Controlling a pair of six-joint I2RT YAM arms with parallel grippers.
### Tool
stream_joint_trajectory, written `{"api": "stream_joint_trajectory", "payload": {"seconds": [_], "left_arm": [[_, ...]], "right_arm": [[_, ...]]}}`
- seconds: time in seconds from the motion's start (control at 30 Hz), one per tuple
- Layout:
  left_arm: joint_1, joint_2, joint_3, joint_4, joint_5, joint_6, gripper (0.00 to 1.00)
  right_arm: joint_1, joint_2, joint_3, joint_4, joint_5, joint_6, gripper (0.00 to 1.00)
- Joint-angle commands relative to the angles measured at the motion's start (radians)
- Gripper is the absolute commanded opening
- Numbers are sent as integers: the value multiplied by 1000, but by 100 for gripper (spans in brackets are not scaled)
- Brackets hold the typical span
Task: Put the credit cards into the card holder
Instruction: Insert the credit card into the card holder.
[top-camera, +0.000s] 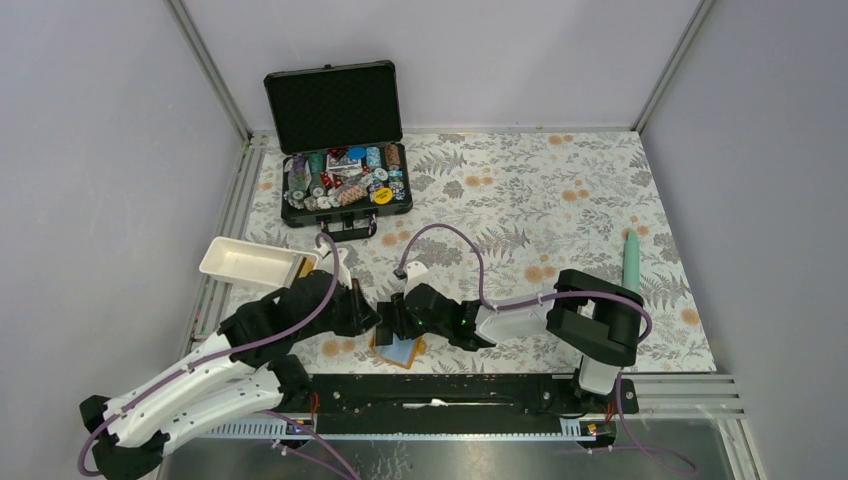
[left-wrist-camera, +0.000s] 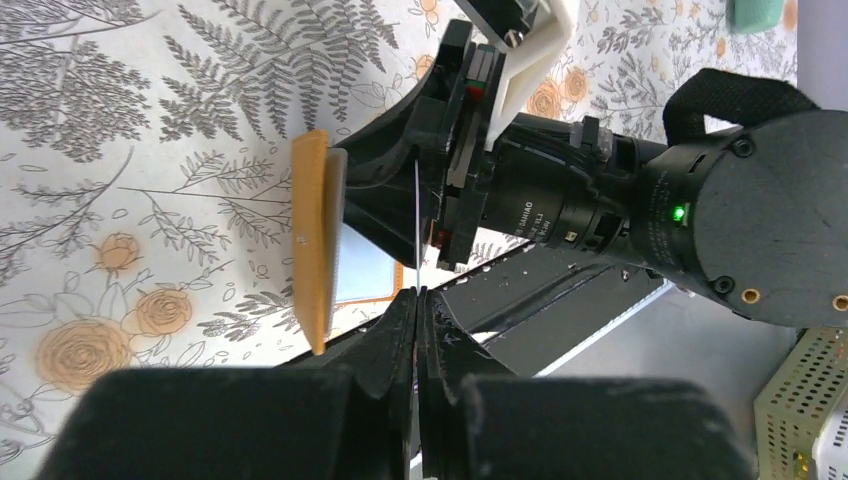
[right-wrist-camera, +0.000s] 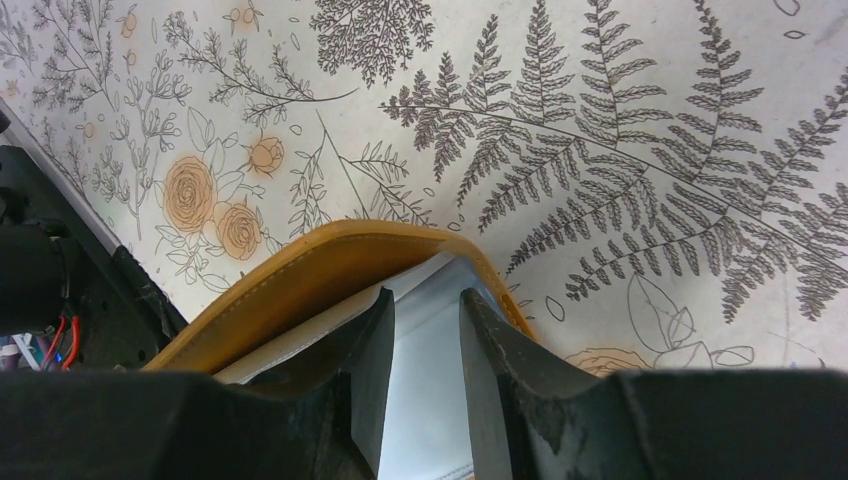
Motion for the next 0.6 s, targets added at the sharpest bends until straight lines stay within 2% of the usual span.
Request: {"api": "stream_joint_trajectory", "payload": {"seconds": [0.0, 0.23, 0.57], "left_arm": [[4, 22, -38, 129, 89, 3, 0], [4, 59, -22, 17, -24, 9, 0], [4, 122, -4, -68, -111, 21, 0]], "right_arm": [[-8, 31, 40, -26, -34, -13, 37], [-13, 38, 41, -37, -32, -6, 37], [-18, 34, 38, -40, -32, -5, 37]]}}
